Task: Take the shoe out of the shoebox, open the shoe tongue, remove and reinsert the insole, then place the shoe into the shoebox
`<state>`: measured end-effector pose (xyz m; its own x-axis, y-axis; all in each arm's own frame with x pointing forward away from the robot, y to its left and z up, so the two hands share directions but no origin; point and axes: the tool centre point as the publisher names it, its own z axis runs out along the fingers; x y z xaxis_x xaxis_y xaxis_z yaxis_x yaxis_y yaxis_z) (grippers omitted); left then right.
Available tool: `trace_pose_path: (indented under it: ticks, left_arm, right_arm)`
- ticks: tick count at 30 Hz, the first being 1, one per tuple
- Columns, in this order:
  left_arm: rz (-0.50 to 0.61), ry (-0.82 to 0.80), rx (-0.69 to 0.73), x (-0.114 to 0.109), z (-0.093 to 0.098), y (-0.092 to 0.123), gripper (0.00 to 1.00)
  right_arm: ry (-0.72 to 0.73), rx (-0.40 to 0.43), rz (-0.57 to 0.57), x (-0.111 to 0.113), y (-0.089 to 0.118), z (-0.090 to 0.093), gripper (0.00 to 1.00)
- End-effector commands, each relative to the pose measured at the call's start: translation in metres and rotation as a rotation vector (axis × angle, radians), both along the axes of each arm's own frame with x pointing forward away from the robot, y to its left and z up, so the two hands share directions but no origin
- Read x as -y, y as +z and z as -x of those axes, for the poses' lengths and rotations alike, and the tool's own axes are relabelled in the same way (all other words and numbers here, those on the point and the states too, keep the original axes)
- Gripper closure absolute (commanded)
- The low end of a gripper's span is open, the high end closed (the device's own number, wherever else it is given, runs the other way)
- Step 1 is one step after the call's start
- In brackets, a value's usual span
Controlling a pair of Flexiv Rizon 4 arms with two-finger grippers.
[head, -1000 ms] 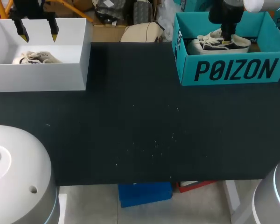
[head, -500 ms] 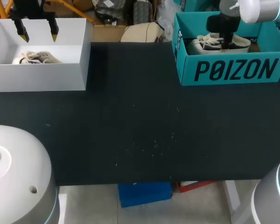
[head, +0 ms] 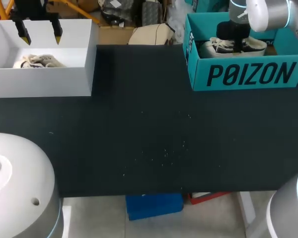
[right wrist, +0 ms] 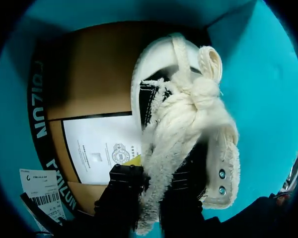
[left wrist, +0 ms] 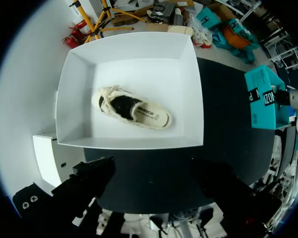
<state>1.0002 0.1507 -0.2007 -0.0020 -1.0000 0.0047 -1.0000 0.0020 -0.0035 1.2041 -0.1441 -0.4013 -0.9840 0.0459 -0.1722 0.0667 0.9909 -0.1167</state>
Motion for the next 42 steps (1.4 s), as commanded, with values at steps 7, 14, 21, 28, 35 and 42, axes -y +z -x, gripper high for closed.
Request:
trace_pose_path:
  ticks: [7, 14, 21, 28, 35, 42]
  left_arm:
    - [-0.002, 0.0, -0.001, 0.0, 0.0, 0.0, 0.0]
    - [-0.002, 0.0, -0.001, 0.0, 0.0, 0.0, 0.0]
    - [-0.002, 0.0, -0.001, 0.0, 0.0, 0.0, 0.0]
    - [-0.002, 0.0, -0.001, 0.0, 0.0, 0.0, 0.0]
    - [-0.002, 0.0, -0.001, 0.0, 0.0, 0.0, 0.0]
    - [-0.002, 0.0, -0.001, 0.0, 0.0, 0.0, 0.0]
  right_arm:
    - [-0.022, 0.032, 0.004, 0.002, 0.069, 0.022, 1.0]
    - [-0.079, 0.116, 0.035, 0.003, 0.133, 0.058, 1.0]
    - [-0.117, 0.22, 0.053, -0.015, 0.207, 0.095, 1.0]
    - [-0.092, 0.309, 0.076, -0.048, 0.28, 0.141, 1.0]
    - [-0.031, 0.342, 0.07, -0.084, 0.318, 0.195, 1.0]
    - [0.026, 0.393, 0.046, -0.133, 0.32, 0.263, 1.0]
